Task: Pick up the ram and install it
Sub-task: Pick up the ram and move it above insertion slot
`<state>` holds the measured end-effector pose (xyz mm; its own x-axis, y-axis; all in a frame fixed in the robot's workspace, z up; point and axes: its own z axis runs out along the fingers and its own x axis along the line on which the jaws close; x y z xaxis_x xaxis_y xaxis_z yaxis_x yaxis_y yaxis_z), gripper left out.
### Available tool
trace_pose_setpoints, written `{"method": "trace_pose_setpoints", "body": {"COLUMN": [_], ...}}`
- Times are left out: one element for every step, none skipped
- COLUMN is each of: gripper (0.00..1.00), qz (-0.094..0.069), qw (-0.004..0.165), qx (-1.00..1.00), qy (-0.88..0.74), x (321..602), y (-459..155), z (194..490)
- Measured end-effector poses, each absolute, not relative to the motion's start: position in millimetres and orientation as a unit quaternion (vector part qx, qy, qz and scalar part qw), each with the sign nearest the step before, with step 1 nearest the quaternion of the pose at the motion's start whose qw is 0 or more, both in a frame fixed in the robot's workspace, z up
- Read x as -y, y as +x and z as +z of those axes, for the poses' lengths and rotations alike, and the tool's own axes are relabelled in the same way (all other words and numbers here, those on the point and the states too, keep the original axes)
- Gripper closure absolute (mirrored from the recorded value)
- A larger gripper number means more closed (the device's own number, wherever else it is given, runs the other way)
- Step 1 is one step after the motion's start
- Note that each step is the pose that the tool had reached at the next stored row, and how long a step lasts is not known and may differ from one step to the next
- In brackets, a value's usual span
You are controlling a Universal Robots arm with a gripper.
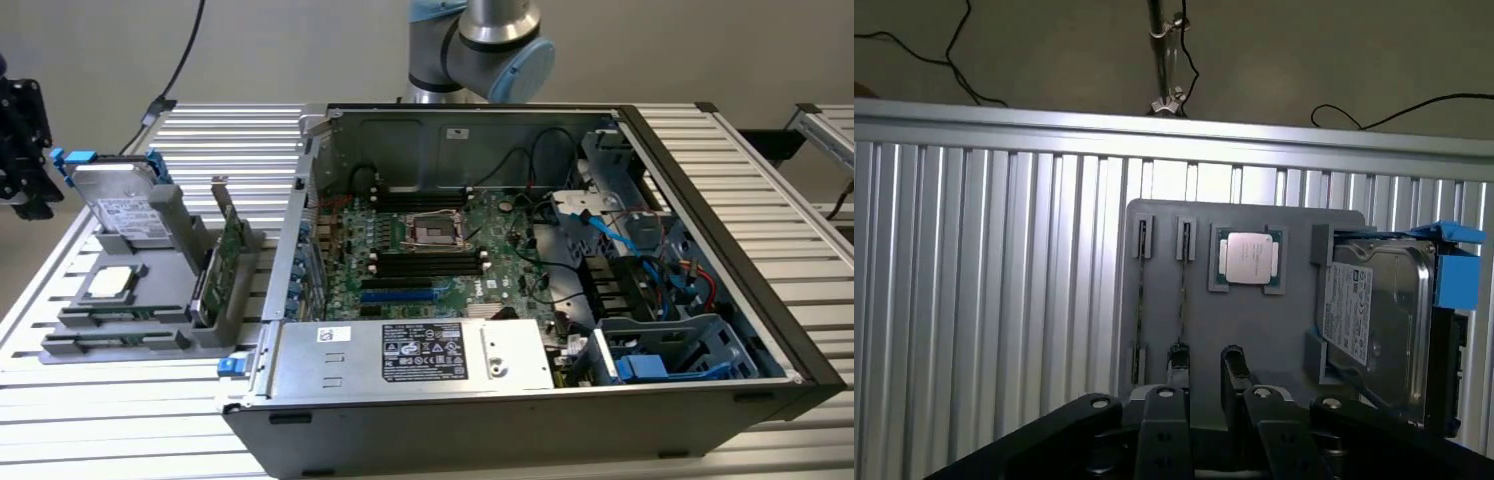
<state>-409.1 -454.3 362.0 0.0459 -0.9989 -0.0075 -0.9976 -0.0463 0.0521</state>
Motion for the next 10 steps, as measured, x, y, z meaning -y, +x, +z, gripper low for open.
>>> {"method": "trace_pose_setpoints", "body": {"gripper": [0.69,0.69,0.69,0.69,0.69,0.69,0.69,0.69,0.69,0.69], "qz": [-0.021,-0.021,-0.021,-0.021,-0.021,-0.021,-0.021,-0.021,-0.021,-0.021], "qw": [0.016,0.016,0.016,0.016,0.016,0.016,0.016,0.016,0.016,0.016], "qx": [0.690,0.690,0.690,0.690,0.690,0.690,0.690,0.690,0.690,0.690], "qy": [0.723,0.723,0.723,0.723,0.723,0.723,0.723,0.723,0.723,0.723], "x": [455,455,455,455,455,456,456,456,456,456], "y": [-409,-409,-409,-409,-409,-409,-409,-409,-409,-409], "z": [361,359,357,355,354,352,350,348,346,344]}}
